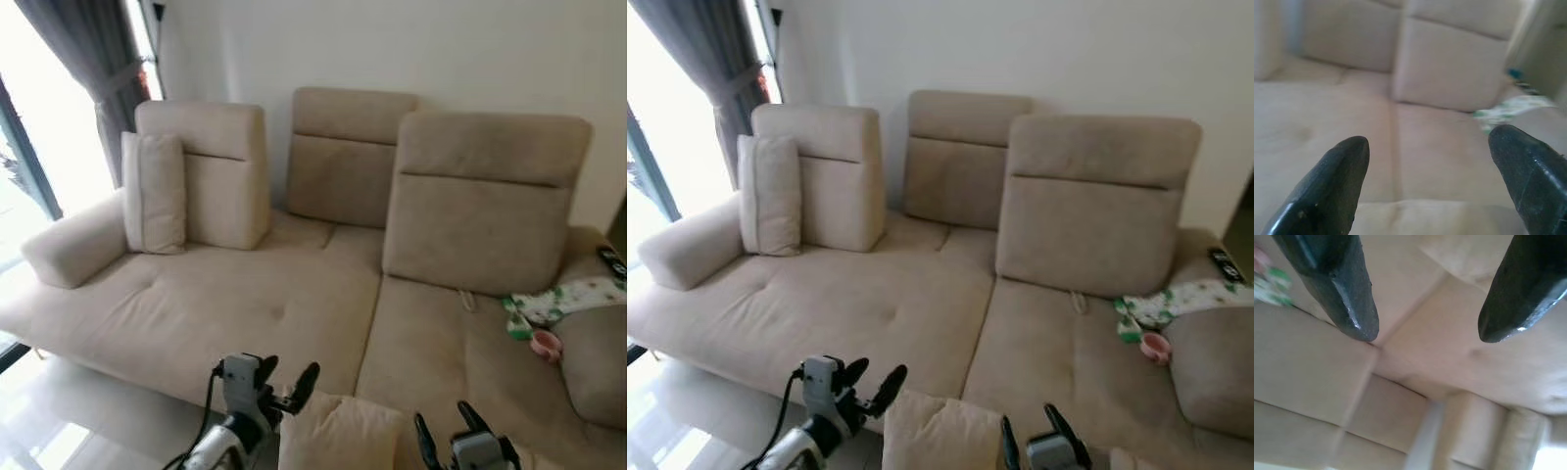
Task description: Move the pillow to the sofa from floor
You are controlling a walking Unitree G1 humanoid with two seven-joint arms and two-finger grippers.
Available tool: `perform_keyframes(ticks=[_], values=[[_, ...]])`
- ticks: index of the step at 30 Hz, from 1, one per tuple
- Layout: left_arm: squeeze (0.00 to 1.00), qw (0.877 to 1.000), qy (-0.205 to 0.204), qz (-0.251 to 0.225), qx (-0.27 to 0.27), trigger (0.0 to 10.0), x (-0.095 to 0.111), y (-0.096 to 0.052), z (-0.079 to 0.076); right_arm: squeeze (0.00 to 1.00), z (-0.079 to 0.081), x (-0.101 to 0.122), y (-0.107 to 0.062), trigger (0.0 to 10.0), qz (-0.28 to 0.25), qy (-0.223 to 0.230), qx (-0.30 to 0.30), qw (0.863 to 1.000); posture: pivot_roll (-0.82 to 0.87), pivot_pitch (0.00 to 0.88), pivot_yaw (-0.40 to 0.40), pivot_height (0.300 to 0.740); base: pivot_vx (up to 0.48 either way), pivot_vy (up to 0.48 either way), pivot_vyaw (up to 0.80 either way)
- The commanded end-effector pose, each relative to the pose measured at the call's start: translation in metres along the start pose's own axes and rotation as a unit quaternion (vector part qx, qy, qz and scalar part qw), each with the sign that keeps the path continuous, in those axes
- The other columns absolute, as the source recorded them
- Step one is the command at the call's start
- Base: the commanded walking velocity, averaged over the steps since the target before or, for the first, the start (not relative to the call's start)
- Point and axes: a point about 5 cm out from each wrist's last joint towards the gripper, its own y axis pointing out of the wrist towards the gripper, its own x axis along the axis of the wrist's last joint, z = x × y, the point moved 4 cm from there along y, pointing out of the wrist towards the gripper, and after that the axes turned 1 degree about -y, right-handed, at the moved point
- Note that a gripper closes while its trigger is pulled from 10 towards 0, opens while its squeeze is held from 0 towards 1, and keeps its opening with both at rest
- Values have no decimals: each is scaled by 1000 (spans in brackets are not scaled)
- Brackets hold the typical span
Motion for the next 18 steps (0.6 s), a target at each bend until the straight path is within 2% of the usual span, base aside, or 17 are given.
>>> perform_keyframes(ticks=[1,5,11,15,18], values=[[0,1000,-4,9,6,10000,-4,-1,2,0,2,-4,-4,10000,7,0,5,1000,-1,0,36,740,251,0,0],[0,1000,-4,9,6,10000,-4,0,2,0,3,-5,-3,10000,8,0,6,1000,-2,0,37,740,250,0,0],[0,1000,-3,11,8,10000,-4,1,1,0,8,-11,-2,10000,25,6,27,999,-5,0,37,740,0,0,0],[0,1000,-1,13,11,10000,-4,2,1,0,23,-33,2,10000,95,-8,89,992,-8,0,37,740,0,0,0],[0,1000,0,14,10,10000,-4,3,1,0,24,-36,5,10000,104,-19,100,989,-9,0,37,740,0,0,0]])
